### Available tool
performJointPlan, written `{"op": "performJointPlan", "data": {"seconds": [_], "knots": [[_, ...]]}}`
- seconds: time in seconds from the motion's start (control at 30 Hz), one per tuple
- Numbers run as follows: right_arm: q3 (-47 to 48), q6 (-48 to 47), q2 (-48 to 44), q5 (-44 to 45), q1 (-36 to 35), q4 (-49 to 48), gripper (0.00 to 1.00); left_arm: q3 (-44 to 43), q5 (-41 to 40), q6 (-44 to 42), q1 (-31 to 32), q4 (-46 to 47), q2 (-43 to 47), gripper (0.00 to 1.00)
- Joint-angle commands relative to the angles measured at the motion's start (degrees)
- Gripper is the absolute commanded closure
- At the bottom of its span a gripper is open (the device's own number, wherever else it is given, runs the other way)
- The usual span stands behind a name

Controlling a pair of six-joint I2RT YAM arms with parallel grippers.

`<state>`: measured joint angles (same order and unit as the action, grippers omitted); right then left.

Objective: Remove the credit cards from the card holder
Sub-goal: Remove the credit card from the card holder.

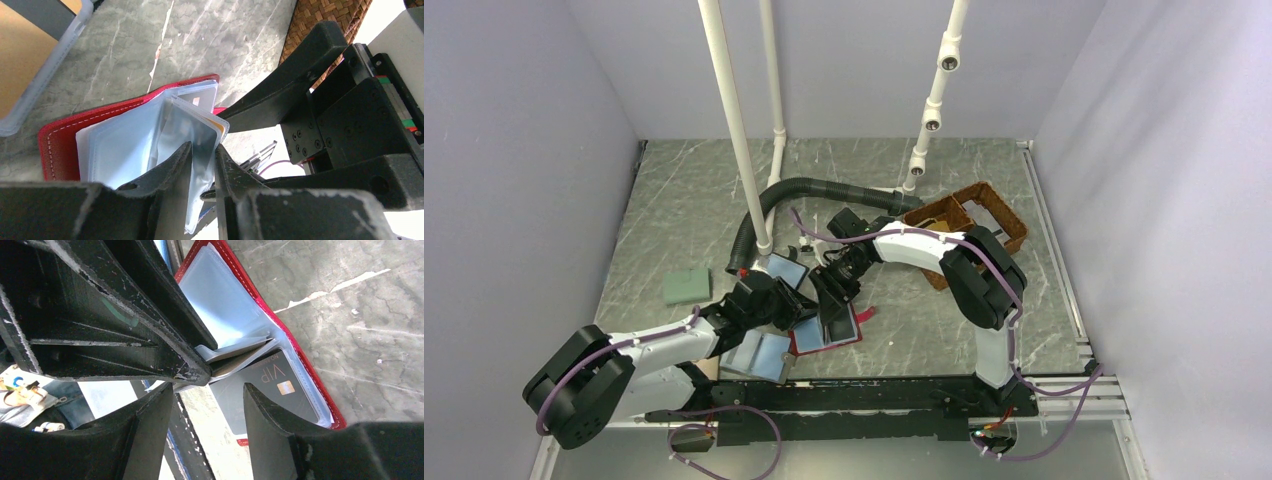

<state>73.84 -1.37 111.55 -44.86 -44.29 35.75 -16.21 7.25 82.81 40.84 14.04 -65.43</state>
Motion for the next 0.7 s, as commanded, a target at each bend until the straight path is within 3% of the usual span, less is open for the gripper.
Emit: {"op": "performJointPlan", "data": {"seconds": [0.0,0.37,0.67], "knots": [[-0.3,-1.2,-0.3,4.6,0.2,0.5,0.46,1.7,-0.5,-1.1,0.0,-5.9,-0.1,0.71],[-1.0,-1.6,-0.8,7.4,0.2,0.6,0.52,2.7,-0.7,-0.7,0.0,-6.8,2.6,0.65],[-0.7,-2.9,-1.1,9.2,0.4,1.6,0.52,4.6,-1.1,-0.5,0.0,-8.7,6.3,0.72]]}}
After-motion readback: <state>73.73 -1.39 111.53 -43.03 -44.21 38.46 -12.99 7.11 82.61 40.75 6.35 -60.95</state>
